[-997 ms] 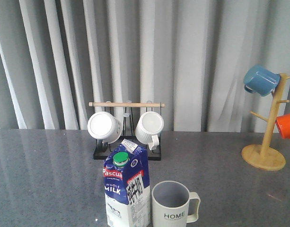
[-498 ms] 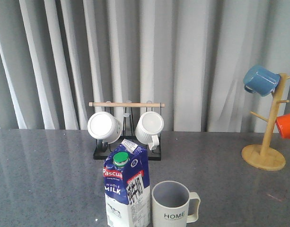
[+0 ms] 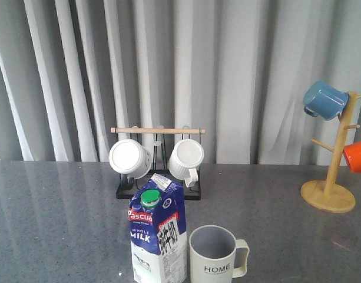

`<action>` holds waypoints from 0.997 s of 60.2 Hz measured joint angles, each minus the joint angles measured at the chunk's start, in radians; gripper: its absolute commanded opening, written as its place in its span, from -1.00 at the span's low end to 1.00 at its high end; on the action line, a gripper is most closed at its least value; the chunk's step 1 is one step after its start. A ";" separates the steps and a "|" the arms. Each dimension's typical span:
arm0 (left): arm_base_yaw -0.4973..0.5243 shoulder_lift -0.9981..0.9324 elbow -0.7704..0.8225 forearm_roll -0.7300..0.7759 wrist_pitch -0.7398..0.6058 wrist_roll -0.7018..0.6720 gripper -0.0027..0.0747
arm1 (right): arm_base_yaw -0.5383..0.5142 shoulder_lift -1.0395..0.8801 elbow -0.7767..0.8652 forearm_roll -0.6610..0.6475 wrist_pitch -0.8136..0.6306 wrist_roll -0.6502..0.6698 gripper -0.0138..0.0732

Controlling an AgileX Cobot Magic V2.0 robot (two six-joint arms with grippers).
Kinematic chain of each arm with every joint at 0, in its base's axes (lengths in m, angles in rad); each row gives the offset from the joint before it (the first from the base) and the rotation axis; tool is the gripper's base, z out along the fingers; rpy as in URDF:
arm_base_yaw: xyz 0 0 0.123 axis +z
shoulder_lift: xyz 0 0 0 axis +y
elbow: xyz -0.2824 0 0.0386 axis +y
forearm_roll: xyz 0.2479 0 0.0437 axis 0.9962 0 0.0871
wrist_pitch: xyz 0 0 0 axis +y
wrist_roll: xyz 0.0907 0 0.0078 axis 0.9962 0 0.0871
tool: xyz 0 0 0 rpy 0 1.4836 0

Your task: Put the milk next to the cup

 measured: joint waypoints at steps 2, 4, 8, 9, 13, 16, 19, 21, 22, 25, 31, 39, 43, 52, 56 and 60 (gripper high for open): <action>0.000 0.000 0.000 0.000 0.001 0.000 -0.95 | 0.000 0.000 0.000 0.000 0.020 0.002 -0.68; 0.000 0.000 0.000 0.000 0.001 0.000 -0.95 | 0.000 0.000 0.000 0.000 0.034 0.003 -0.68; 0.000 0.000 0.000 0.000 0.001 0.000 -0.95 | 0.000 0.000 0.000 0.000 0.055 0.004 -0.68; 0.000 0.000 0.000 0.000 0.001 0.000 -0.95 | 0.000 0.000 0.000 0.000 0.058 0.004 -0.68; 0.000 0.000 0.000 0.000 0.001 0.000 -0.95 | 0.000 0.000 0.000 0.000 0.066 0.004 -0.68; 0.000 0.000 0.000 0.000 0.001 0.000 -0.95 | 0.000 0.000 0.000 0.000 0.066 0.004 -0.68; 0.000 0.000 0.000 0.000 0.001 0.000 -0.95 | 0.000 0.000 0.000 -0.003 0.066 0.004 -0.68; 0.000 0.000 0.000 0.000 0.001 0.000 -0.95 | 0.000 0.000 0.000 -0.011 0.062 0.004 -0.68; 0.000 0.000 0.000 0.000 0.001 0.000 -0.95 | 0.000 0.000 0.000 -0.014 0.059 0.004 -0.68; 0.000 0.000 0.000 0.000 0.001 0.000 -0.95 | 0.000 0.000 0.000 -0.029 0.042 0.004 -0.68; 0.000 0.000 0.000 0.000 0.001 0.000 -0.95 | 0.000 0.000 0.000 -0.049 -0.001 0.004 -0.68; 0.000 0.000 0.000 0.000 0.001 0.000 -0.95 | -0.019 0.000 0.000 -0.049 -0.025 0.012 -0.68; 0.000 0.000 0.000 0.000 0.001 0.000 -0.95 | -0.047 0.000 0.000 -0.049 -0.025 0.024 -0.68; 0.000 0.000 0.000 0.000 0.001 0.001 -0.95 | -0.079 0.000 0.000 -0.049 -0.025 0.028 -0.68; 0.000 0.000 0.000 0.000 0.001 0.001 -0.95 | -0.080 0.000 0.000 -0.049 -0.025 0.028 -0.68; 0.000 0.000 0.000 0.000 0.001 0.001 -0.95 | -0.080 0.000 0.000 -0.049 -0.025 0.028 -0.68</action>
